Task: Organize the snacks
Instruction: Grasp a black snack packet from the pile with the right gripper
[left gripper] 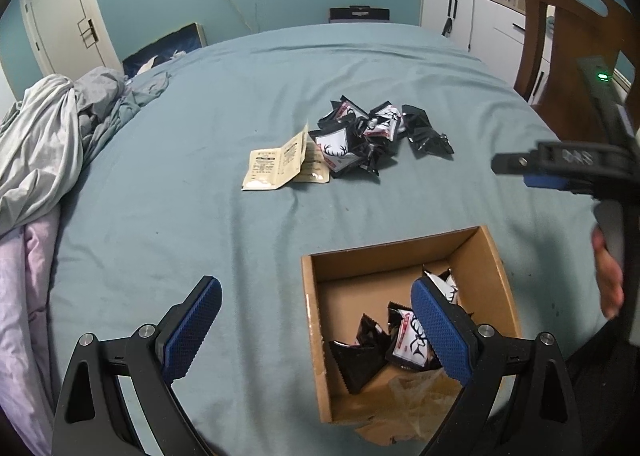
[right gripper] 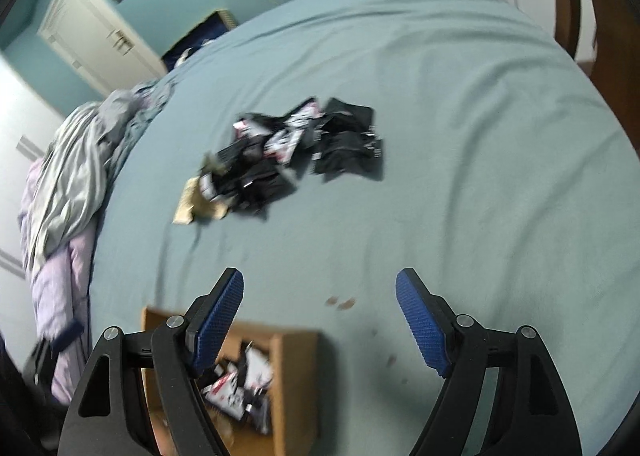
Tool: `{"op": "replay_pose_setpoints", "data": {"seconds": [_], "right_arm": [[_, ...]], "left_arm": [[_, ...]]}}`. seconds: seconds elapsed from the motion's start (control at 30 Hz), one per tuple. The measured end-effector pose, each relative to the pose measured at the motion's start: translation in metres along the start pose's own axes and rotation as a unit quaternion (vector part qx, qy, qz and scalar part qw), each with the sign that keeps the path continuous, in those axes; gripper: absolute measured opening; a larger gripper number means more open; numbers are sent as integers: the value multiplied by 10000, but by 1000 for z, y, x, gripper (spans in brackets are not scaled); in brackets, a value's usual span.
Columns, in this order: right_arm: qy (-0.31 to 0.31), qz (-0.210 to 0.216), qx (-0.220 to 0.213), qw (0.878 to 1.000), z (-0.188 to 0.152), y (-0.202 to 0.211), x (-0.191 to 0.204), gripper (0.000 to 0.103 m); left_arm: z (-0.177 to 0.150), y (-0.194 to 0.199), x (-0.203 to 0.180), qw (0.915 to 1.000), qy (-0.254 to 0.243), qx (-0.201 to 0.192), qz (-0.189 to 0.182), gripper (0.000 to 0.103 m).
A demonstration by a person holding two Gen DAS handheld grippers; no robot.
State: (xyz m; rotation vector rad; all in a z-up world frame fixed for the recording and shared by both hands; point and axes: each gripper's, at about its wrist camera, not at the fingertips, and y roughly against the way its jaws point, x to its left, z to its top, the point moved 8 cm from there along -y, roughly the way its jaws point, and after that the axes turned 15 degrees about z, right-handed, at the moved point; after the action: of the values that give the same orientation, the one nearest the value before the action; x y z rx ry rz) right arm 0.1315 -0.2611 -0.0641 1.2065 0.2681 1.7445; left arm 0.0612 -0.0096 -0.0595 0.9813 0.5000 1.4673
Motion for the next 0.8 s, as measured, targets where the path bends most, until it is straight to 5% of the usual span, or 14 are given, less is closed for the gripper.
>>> {"op": "replay_pose_setpoints", "data": {"seconds": [0.63, 0.8], "right_arm": [[-222, -400, 298, 9985, 93, -121, -50, 78], [225, -803, 292, 9961, 103, -139, -46, 78]], "left_arm": [[1, -39, 4, 9980, 133, 536, -317, 97], [2, -44, 1, 9985, -6, 510, -191, 97]]}}
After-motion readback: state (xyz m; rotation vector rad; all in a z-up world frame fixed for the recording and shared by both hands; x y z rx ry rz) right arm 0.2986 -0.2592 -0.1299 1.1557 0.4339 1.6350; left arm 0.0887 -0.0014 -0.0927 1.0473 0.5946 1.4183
